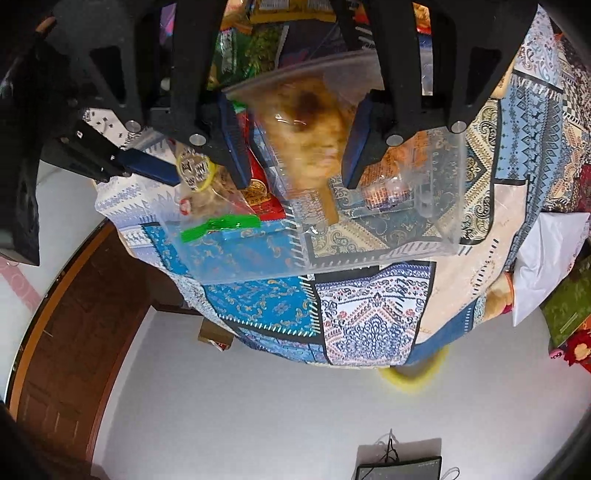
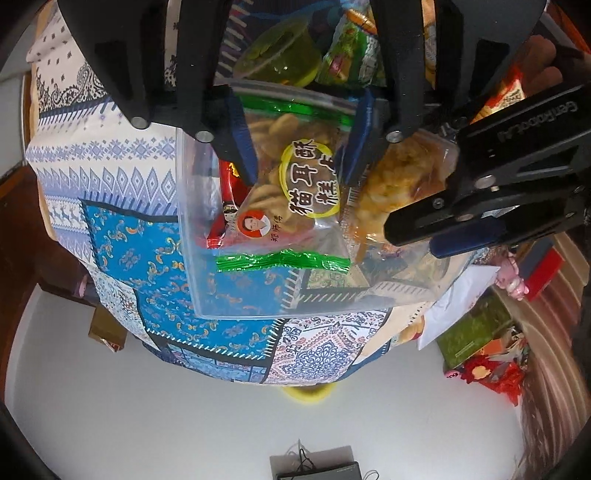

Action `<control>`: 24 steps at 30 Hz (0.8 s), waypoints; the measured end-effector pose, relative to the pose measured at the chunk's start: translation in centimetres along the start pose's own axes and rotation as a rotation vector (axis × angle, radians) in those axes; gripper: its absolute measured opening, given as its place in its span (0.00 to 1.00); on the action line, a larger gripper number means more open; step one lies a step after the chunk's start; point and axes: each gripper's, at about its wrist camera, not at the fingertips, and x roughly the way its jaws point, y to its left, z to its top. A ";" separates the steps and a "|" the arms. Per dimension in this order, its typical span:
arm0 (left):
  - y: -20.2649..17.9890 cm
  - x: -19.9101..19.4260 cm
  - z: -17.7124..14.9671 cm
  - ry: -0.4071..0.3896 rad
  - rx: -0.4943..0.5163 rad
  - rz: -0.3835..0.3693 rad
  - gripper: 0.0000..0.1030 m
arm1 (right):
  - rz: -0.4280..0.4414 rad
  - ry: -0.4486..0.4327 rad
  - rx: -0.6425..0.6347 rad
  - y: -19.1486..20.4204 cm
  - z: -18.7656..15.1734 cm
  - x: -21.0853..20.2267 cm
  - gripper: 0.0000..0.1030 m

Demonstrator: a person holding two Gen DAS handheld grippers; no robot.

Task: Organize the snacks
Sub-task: 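Lower both snacks into the clear box and open both grippers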

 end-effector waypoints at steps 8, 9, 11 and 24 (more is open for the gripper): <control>0.5 -5.1 -0.5 -0.054 -0.002 -0.010 0.58 | -0.011 -0.086 -0.001 0.8 0.3 -4.0 0.59; 0.7 -5.9 -0.6 -0.064 -0.005 -0.009 0.60 | -0.009 -0.095 -0.004 1.0 0.3 -4.5 0.60; 1.0 -7.2 -1.0 -0.075 -0.003 -0.004 0.61 | -0.012 -0.117 -0.013 1.6 0.1 -5.7 0.61; 4.3 -11.8 -6.5 -0.035 0.008 0.045 0.65 | -0.004 -0.134 -0.028 5.0 -3.5 -8.2 0.74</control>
